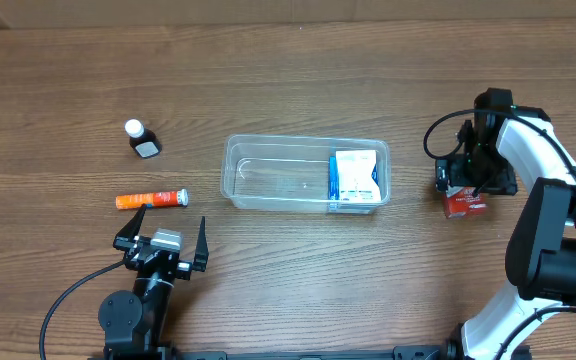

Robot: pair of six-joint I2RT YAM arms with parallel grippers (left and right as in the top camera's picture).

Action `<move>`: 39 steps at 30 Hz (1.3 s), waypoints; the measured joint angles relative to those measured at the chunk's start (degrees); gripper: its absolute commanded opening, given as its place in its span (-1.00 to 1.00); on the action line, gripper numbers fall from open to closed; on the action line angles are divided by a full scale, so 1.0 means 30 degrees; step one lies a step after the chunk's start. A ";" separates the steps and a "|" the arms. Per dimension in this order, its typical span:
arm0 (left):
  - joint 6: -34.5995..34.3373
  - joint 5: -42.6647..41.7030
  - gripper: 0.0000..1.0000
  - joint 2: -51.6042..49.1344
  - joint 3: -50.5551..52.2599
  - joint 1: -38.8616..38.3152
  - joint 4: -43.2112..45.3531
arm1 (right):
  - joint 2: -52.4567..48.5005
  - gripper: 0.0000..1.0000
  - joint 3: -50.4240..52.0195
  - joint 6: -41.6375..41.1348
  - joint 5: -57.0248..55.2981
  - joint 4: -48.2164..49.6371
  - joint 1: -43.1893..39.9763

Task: Pack container
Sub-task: 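Move the right gripper to the red-and-white box and grasp it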

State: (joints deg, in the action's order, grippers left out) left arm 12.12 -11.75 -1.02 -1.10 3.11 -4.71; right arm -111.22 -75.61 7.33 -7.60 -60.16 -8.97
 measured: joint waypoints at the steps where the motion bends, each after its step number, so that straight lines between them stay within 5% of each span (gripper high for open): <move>1: 0.0000 0.0000 1.00 0.0000 0.0000 0.0000 0.0000 | 0.0000 1.00 0.0000 0.0007 -0.0087 0.0138 0.0000; 16: 0.0000 0.0000 1.00 0.0000 0.0000 0.0000 0.0000 | -0.0007 0.86 0.0000 -0.1974 0.1894 -0.0102 0.0000; 22: 0.0000 0.0000 1.00 0.0000 0.0000 0.0000 0.0000 | 0.0000 0.36 0.0131 -0.2186 0.1632 -0.0262 0.0000; 39: 0.0000 0.0000 1.00 0.0000 0.0000 0.0000 0.0000 | -0.0007 0.43 0.0546 -0.4918 0.1625 -0.1712 0.0000</move>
State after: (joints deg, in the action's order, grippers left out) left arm 12.12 -11.75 -1.02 -1.10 3.11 -4.71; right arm -111.24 -73.97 -7.42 -2.72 -65.30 -8.97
